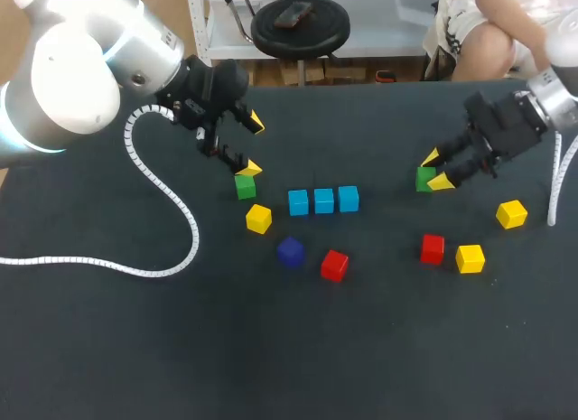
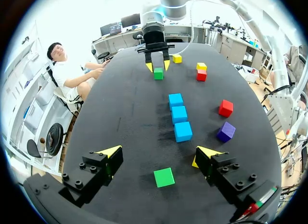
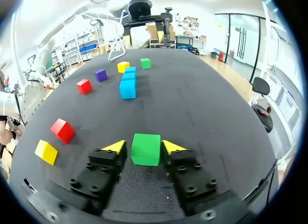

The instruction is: Place the blue cubes, place green cubes on the blue cubes, place the yellow cubes on the green cubes, then place the red cubes on the yellow cubes, and place purple cube on the red cubes.

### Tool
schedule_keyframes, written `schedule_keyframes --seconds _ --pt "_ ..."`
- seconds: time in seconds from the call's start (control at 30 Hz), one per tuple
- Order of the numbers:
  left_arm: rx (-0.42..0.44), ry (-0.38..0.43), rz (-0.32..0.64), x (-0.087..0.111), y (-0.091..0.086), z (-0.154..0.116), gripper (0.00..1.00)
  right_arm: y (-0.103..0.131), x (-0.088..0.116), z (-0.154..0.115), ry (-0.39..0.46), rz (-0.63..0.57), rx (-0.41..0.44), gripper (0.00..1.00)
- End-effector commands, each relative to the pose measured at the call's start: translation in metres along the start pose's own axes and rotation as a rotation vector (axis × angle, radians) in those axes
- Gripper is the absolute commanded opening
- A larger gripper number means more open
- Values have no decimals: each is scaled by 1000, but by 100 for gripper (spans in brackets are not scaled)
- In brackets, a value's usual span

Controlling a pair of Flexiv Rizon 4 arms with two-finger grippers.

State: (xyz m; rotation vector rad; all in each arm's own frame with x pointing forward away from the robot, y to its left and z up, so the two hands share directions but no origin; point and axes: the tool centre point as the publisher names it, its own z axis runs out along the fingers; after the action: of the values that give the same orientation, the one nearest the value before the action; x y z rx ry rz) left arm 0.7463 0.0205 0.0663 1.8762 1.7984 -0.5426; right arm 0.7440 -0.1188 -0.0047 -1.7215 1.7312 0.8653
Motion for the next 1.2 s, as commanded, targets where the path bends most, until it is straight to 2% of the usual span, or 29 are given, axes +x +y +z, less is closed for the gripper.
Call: schedule_keyframes --seconds 0.03,0.13,0.23,0.43,0.6,0.77,0.97,1.2 --pt "4 -2 3 1 2 0 100 5 -4 -2 -4 -15 1 0" --pt "4 -2 3 1 2 0 100 8 -6 -3 1 -19 -4 0" --pt "4 -2 3 1 2 0 100 10 -11 -10 6 -11 42 0" --pt "4 -2 3 1 2 0 100 14 -26 -22 5 -40 52 0" --pt "4 -2 3 1 2 0 100 16 -37 -26 64 22 56 0" --pt "4 -2 3 1 2 0 100 21 -50 -35 50 53 92 0" --pt "4 -2 3 1 2 0 100 38 -73 -37 -12 26 56 0" --pt "4 -2 3 1 2 0 100 38 -73 -37 -12 26 56 0"
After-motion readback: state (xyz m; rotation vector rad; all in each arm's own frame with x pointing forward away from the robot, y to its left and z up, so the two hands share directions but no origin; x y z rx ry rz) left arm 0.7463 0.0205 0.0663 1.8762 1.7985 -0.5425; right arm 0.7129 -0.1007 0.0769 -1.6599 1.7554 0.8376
